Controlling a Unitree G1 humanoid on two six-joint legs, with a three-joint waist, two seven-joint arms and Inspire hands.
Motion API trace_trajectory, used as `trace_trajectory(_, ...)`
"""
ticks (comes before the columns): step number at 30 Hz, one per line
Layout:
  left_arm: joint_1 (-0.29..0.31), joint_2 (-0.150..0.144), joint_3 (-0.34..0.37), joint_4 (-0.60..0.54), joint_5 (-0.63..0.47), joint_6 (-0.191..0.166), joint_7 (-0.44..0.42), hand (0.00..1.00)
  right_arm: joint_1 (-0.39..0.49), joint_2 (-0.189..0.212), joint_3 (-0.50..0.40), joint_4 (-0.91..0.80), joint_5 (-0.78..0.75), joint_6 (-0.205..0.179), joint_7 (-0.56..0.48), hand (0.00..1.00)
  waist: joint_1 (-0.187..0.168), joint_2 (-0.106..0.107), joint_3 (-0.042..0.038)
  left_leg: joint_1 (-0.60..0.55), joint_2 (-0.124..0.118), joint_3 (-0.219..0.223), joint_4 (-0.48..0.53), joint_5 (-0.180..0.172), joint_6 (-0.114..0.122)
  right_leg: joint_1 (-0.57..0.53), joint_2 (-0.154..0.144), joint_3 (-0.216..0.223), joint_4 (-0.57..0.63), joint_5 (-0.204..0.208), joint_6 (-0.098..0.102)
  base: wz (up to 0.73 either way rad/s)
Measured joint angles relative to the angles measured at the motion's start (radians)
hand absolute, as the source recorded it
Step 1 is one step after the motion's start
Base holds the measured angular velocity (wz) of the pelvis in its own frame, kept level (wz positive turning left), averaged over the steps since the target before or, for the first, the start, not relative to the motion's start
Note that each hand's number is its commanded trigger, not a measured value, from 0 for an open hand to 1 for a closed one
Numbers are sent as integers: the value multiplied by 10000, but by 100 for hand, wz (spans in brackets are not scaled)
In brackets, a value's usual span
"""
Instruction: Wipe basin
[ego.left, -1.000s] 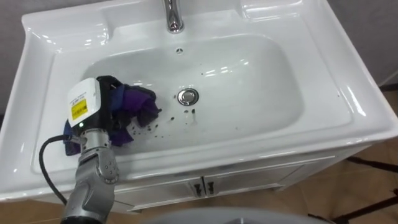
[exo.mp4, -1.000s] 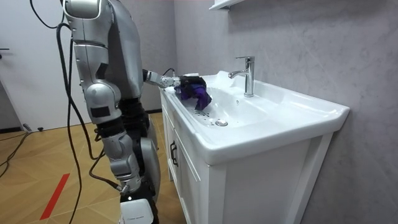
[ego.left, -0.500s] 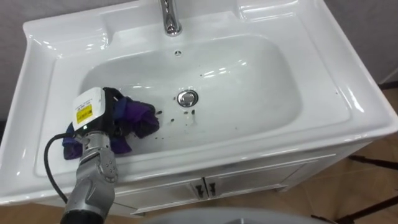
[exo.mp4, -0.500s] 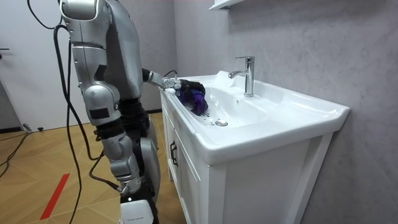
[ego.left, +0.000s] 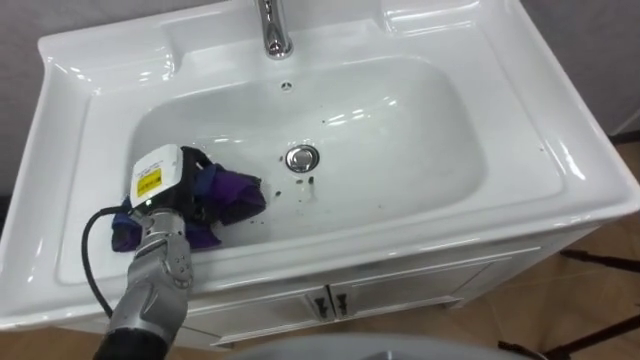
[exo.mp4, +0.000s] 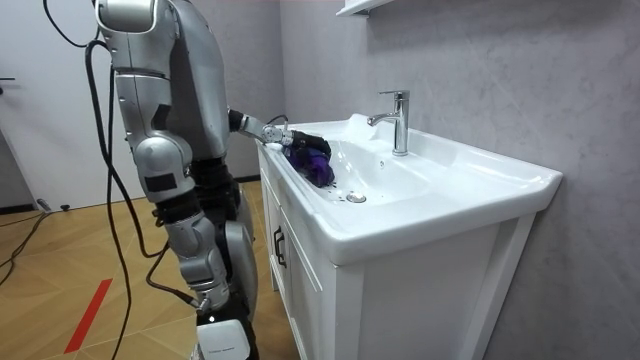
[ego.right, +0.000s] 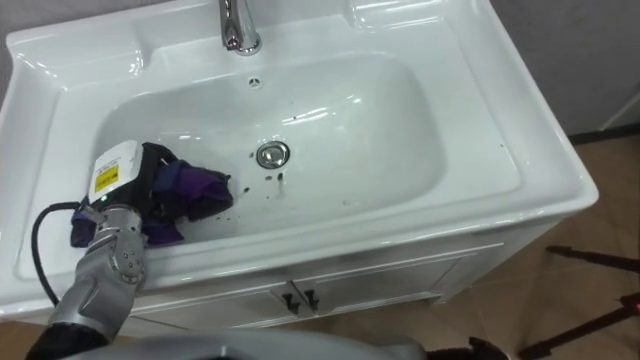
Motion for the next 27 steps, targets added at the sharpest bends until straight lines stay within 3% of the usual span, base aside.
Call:
trace_trajectory(7, -214, 71, 56, -58, -1372, 6, -1195, 100, 9, -19, -79, -60, -41, 0, 91, 0, -83, 75, -28, -33, 13, 82, 2, 0, 0, -125, -3, 41, 105, 0, 1, -3)
trace_trajectory(13, -453, 110, 41, -44, -2474, 7, -2155, 100, -23, -21, -226, -134, -383, -32, -256, 0, -138, 215, 9, -108, 7, 79, 21, -1, 1, -179, -9, 33, 109, 0, 1, 0)
trace_trajectory(17, -527, 163, 52, -41, -2649, 6, -2732, 100, -18, -19, -287, -168, -436, -41, -605, 0, -132, 312, 64, -32, 8, 98, 16, -1, 1, -187, -7, 65, 106, 0, 1, 0)
trace_trajectory(27, -790, 290, 446, -44, -2860, 105, -3862, 100, 14, -14, -341, -226, -437, 1, -706, 0, -126, 316, 63, -155, 7, 238, 21, -1, 1, -360, -7, 183, 84, -10, 10, -3)
